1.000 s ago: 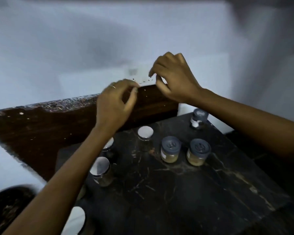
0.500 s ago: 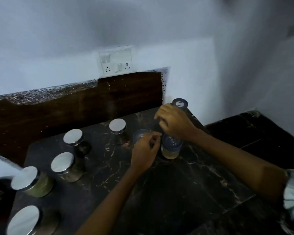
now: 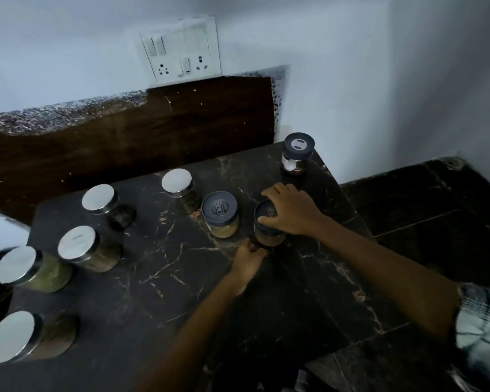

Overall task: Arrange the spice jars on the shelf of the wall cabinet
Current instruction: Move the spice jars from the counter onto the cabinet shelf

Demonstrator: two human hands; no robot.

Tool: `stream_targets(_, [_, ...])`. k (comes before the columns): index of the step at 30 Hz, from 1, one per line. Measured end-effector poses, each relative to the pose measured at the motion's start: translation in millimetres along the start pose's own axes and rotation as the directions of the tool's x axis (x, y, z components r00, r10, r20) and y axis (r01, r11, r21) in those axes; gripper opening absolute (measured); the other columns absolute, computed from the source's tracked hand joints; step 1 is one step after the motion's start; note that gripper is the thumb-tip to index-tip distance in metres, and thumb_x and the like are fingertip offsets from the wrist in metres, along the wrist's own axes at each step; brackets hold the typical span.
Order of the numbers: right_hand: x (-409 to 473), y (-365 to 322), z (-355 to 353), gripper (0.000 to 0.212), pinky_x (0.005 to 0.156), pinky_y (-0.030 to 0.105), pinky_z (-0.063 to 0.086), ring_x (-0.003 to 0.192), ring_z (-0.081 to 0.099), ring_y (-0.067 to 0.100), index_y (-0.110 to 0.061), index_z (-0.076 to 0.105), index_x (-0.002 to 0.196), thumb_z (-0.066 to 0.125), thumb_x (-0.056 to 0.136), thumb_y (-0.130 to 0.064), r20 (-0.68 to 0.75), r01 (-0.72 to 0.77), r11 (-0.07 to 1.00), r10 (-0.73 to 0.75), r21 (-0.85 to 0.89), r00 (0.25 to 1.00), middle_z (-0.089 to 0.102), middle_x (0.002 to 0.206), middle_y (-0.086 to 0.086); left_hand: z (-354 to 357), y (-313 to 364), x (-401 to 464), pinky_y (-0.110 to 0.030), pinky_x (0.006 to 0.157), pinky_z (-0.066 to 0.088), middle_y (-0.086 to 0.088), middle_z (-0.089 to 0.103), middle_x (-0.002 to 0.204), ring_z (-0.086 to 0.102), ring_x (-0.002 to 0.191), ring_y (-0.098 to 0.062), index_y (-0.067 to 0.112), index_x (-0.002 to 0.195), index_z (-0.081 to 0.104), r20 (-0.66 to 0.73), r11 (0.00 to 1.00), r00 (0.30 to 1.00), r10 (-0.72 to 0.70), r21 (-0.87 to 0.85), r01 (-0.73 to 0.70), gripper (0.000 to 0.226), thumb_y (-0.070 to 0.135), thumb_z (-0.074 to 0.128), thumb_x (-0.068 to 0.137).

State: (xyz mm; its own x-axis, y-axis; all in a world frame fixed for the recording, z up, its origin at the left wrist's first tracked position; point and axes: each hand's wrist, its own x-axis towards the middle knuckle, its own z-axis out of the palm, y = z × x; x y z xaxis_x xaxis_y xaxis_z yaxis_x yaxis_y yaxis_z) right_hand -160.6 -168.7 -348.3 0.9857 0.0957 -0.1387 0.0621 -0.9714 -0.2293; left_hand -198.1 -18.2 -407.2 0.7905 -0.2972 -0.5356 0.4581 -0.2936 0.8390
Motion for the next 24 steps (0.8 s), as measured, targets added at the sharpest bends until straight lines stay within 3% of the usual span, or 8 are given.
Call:
stream_targets(2, [5,-2,8,0.083,0.099,0.049,0.036,0.129,0.034,0.032,-0.021,0.028,0.143,0.057,0.077,-0.062,0.095,-0.034,0.999,0.035,-0.011,0.995,0.03,0.146,0.007,1,3,3,-0.014,0.064,0.051,-0.003,0.063,0.099,0.06,0.083,-0.013,0.005,0.118,0.054,0.04,0.999,0.999,-0.037,-0.015,0.037,0.027,0.002,0.052,0.091])
stream_targets(3, [7,-3,12,0.089,0.1,0.051,0.035,0.132,0.03,0.034,-0.022,0.023,0.145,0.059,0.076,-0.064,0.146,-0.047,0.999,0.05,-0.02,0.988,0.025,0.149,0.007,2,5,5,-0.012,0.056,0.047,0.001,0.06,0.09,0.055,0.074,-0.008,0.011,0.11,0.056,0.051,0.998,0.997,-0.065,-0.023,0.066,0.021,0.004,0.051,0.091])
stream_targets(6, [13,-3,21,0.091,0.1,0.05,0.038,0.133,0.025,0.035,-0.023,0.018,0.147,0.066,0.075,-0.053,0.246,-0.051,0.997,0.064,-0.056,0.967,0.02,0.151,0.009,6,8,15,-0.021,0.062,0.037,0.004,0.052,0.082,0.047,0.073,-0.007,0.029,0.089,0.049,0.104,0.983,0.979,-0.173,-0.046,0.179,0.021,0.009,0.049,0.093])
stream_targets(9, [15,-3,25,0.087,0.093,0.046,0.043,0.129,0.027,0.035,-0.024,0.023,0.144,0.072,0.073,-0.04,0.229,-0.072,0.997,0.078,-0.038,0.97,0.025,0.146,0.009,6,5,21,-0.023,0.065,0.036,0.005,0.05,0.083,0.046,0.076,-0.007,0.034,0.084,0.046,0.128,0.975,0.969,-0.213,-0.036,0.219,0.026,0.009,0.047,0.093])
stream_targets(12, [17,-5,25,0.089,0.091,0.045,0.044,0.128,0.028,0.035,-0.024,0.025,0.141,0.075,0.068,-0.042,0.209,-0.097,0.995,0.103,-0.038,0.972,0.025,0.143,0.01,2,0,25,-0.024,0.069,0.038,0.007,0.05,0.085,0.048,0.08,-0.008,0.032,0.101,0.05,0.141,0.967,0.959,-0.246,-0.037,0.253,0.023,0.012,0.048,0.092])
stream_targets(15, [17,-5,20,0.091,0.093,0.046,0.043,0.13,0.027,0.037,-0.024,0.028,0.14,0.075,0.066,-0.048,0.214,-0.126,0.99,0.138,-0.066,0.967,0.023,0.145,0.011,-3,-1,25,-0.03,0.081,0.042,0.008,0.054,0.099,0.053,0.093,-0.009,0.026,0.141,0.031,0.146,0.959,0.953,-0.264,-0.064,0.276,0.051,0.019,0.048,0.094])
stream_targets(19, [25,-9,-10,0.089,0.094,0.046,0.041,0.127,0.033,0.038,-0.024,0.031,0.138,0.072,0.065,-0.056,0.192,-0.165,0.984,0.176,-0.07,0.965,0.028,0.143,0.012,-10,7,26,-0.037,0.099,0.039,0.001,0.043,0.143,0.049,0.123,-0.019,0.029,0.146,0.025,0.185,0.954,0.955,-0.232,-0.149,0.261,0.051,0.04,0.038,0.098])
stream_targets(24, [39,-19,-74,0.075,0.083,0.04,0.052,0.11,0.051,0.029,-0.027,0.044,0.123,0.074,0.061,-0.056,0.207,-0.149,0.985,0.128,0.087,0.97,0.044,0.126,0.007,-23,28,22,-0.039,0.086,0.048,-0.005,0.045,0.141,0.056,0.11,-0.021,0.027,0.144,0.027,0.271,0.878,0.95,-0.156,-0.402,0.259,0.071,0.07,0.026,0.087])
